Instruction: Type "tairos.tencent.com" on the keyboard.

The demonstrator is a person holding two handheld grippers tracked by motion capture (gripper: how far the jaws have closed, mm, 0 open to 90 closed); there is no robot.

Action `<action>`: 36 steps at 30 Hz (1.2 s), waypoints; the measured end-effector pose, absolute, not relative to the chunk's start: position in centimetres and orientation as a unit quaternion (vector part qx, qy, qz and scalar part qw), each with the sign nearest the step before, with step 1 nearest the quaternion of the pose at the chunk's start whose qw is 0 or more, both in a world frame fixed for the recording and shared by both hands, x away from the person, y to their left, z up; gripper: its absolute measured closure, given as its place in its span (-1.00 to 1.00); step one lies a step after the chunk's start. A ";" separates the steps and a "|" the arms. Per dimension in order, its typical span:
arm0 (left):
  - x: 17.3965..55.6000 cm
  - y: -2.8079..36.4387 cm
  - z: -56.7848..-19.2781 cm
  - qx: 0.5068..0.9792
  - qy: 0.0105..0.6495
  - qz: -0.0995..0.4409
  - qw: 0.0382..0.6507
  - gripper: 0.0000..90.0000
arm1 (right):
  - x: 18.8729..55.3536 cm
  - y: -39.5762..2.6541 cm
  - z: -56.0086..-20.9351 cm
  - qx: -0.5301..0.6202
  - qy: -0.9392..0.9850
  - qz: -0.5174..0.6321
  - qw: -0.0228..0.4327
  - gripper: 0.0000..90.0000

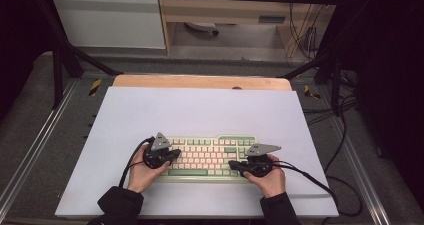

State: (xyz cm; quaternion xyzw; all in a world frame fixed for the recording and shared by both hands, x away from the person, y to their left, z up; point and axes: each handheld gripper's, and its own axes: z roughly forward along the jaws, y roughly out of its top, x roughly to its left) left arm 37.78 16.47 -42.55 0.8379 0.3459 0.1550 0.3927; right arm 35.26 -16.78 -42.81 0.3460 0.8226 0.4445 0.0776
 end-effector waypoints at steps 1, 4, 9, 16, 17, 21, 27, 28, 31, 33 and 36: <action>37.7 16.5 -42.5 0.837 0.346 0.154 0.396 1.00 | 35.2 -16.8 -42.8 0.348 0.822 0.445 0.077 1.00; 37.5 16.8 -42.2 0.837 0.343 0.155 0.398 1.00 | 35.2 -16.8 -42.7 0.347 0.821 0.446 0.079 1.00; 37.1 17.4 -41.9 0.834 0.343 0.156 0.403 1.00 | 35.2 -16.8 -42.6 0.349 0.820 0.447 0.078 1.00; 36.4 18.8 -41.8 0.832 0.346 0.156 0.406 1.00 | 35.3 -16.7 -42.4 0.350 0.819 0.447 0.078 1.00; 36.4 19.0 -41.8 0.831 0.347 0.156 0.406 1.00 | 35.3 -16.7 -42.4 0.350 0.819 0.448 0.078 1.00; 36.1 19.9 -41.8 0.829 0.350 0.157 0.407 1.00 | 35.3 -16.4 -42.3 0.350 0.821 0.445 0.078 1.00; 35.5 21.1 -42.0 0.826 0.350 0.157 0.412 1.00 | 35.6 -15.8 -42.2 0.346 0.825 0.441 0.077 1.00; 35.4 21.3 -42.0 0.826 0.351 0.156 0.413 1.00 | 35.6 -15.7 -42.1 0.345 0.826 0.440 0.078 1.00; 35.2 21.9 -42.2 0.824 0.355 0.156 0.413 1.00 | 35.9 -15.2 -41.9 0.346 0.825 0.439 0.078 1.00; 35.1 22.3 -42.2 0.823 0.358 0.156 0.414 1.00 | 36.0 -14.9 -41.7 0.343 0.827 0.438 0.079 1.00; 34.8 22.9 -42.3 0.820 0.362 0.155 0.415 1.00 | 36.4 -14.2 -41.5 0.340 0.829 0.438 0.080 1.00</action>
